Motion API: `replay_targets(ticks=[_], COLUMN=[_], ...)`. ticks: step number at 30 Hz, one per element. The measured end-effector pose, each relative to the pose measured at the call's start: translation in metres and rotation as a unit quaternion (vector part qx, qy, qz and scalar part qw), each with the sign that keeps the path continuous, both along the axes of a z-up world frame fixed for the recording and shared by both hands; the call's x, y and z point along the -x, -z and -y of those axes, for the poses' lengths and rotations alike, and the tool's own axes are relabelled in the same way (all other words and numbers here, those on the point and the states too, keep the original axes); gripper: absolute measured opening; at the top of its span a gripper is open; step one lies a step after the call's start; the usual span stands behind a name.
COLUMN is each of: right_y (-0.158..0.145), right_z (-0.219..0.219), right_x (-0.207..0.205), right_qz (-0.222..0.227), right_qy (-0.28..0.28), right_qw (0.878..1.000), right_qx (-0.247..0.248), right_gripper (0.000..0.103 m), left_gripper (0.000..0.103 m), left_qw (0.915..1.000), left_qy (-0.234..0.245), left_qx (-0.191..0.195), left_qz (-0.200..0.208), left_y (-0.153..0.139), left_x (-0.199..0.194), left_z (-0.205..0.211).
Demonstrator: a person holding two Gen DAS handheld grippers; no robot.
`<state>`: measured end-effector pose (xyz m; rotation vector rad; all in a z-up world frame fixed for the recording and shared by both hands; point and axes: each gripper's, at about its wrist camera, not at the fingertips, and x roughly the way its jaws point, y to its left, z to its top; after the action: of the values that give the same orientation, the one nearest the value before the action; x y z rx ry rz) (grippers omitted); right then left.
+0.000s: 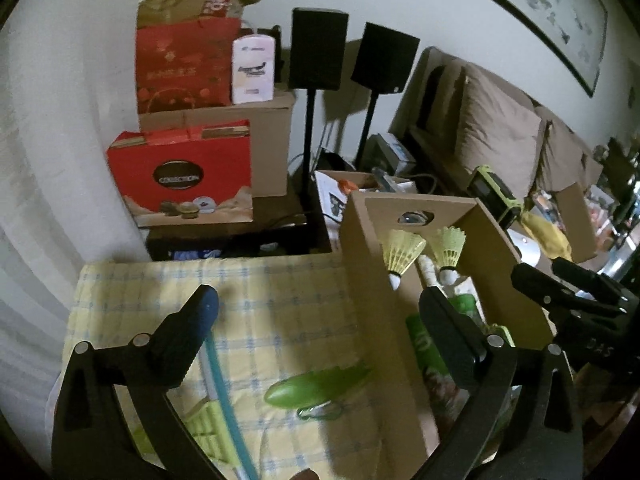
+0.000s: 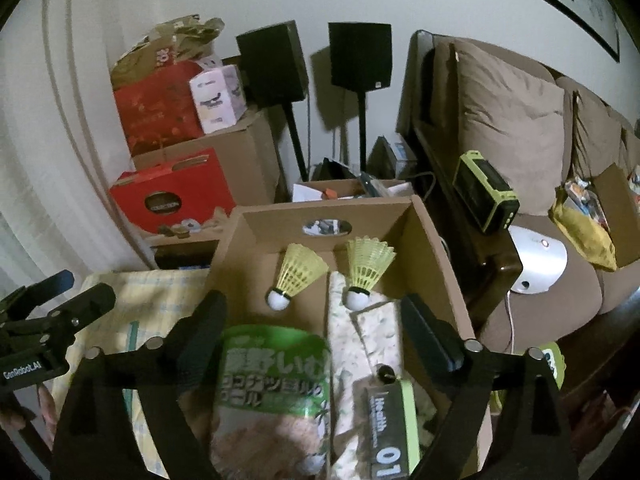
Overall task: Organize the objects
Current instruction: 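Withdraw both grippers from the cardboard box toward the table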
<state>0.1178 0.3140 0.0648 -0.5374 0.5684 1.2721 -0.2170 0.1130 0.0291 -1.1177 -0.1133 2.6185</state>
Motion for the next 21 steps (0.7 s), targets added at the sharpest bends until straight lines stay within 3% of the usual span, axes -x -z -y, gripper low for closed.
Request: replay_targets(ticks=[3, 11, 21], right_y=[-0.001, 0.001, 0.001], right_z=[0.009, 0.027, 0.056], right_x=[0.010, 0.039, 0.073], right_qz=[0.002, 0.004, -0.007], right_qy=[-0.005, -0.023, -0.055], right_qw=[1.000, 1.000, 0.998], right_qx=[-0.007, -0.002, -0.004], right_gripper=[0.102, 0.102, 0.102], left_gripper=[0.100, 0.100, 0.100], left_qw=[1.0000, 0.9999, 0.9994], left_qy=[-0.005, -0.009, -0.015], left_qx=[0.001, 0.010, 0.010], left_qz=[-0.003, -0.008, 0.029], left_y=[0.000, -0.002, 0.019], left_x=[-0.009, -0.037, -0.065], left_z=[0.010, 0.039, 0.080])
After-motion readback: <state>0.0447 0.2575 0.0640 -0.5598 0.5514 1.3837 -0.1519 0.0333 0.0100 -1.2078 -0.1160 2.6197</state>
